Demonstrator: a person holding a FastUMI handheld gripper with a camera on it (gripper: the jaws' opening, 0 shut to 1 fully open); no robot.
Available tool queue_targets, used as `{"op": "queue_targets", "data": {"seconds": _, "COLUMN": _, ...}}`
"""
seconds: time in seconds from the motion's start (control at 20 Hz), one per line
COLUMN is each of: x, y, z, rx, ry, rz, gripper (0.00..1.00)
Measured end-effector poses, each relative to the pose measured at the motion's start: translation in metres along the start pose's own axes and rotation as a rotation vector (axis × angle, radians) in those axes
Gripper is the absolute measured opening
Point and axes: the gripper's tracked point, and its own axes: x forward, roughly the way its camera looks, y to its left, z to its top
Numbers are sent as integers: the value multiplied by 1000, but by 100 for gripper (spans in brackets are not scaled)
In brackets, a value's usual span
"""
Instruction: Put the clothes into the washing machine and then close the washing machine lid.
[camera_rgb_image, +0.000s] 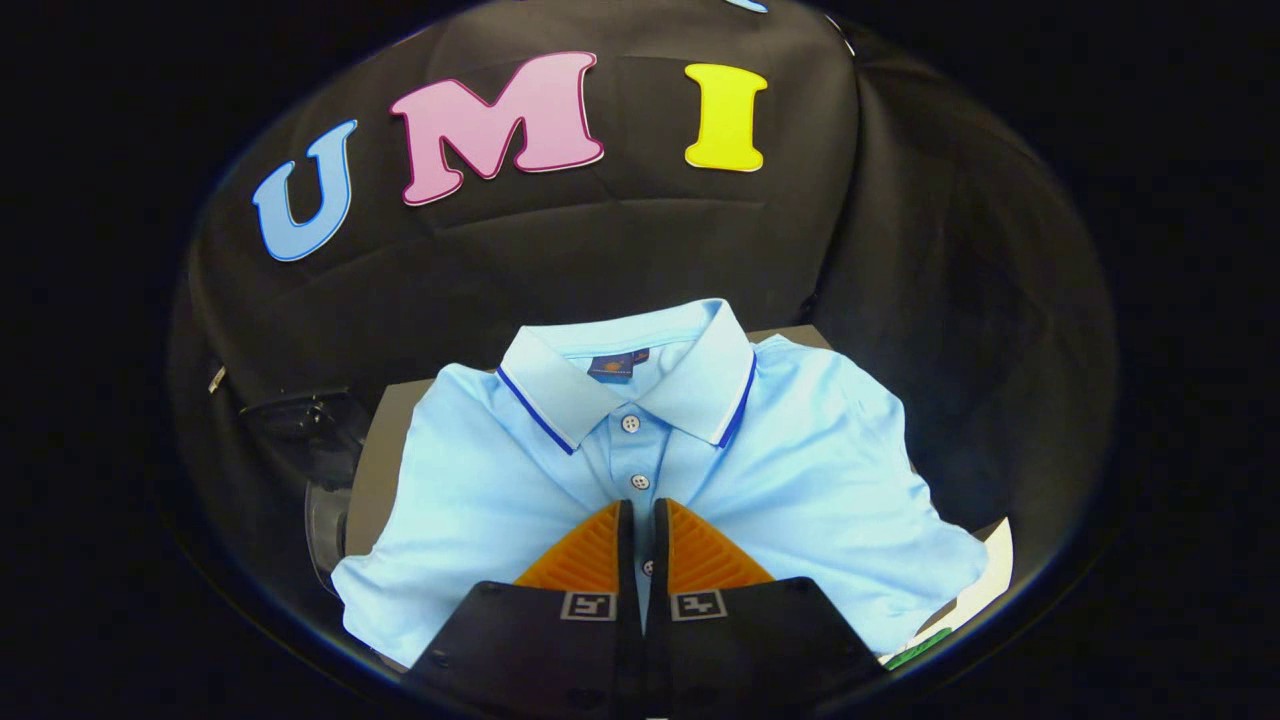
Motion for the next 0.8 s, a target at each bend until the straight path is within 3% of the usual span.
{"op": "queue_targets", "data": {"seconds": 0.5, "x": -6, "y": 3, "z": 3, "rx": 50, "ry": -71, "rz": -2, "gripper": 5}}
{"op": "queue_targets", "data": {"seconds": 0.65, "x": -9, "y": 3, "z": 5, "rx": 11, "ry": -106, "rz": -6, "gripper": 5}}
{"op": "queue_targets", "data": {"seconds": 0.8, "x": -17, "y": 11, "z": 13, "rx": 40, "ry": -132, "rz": 27, "gripper": 5}}
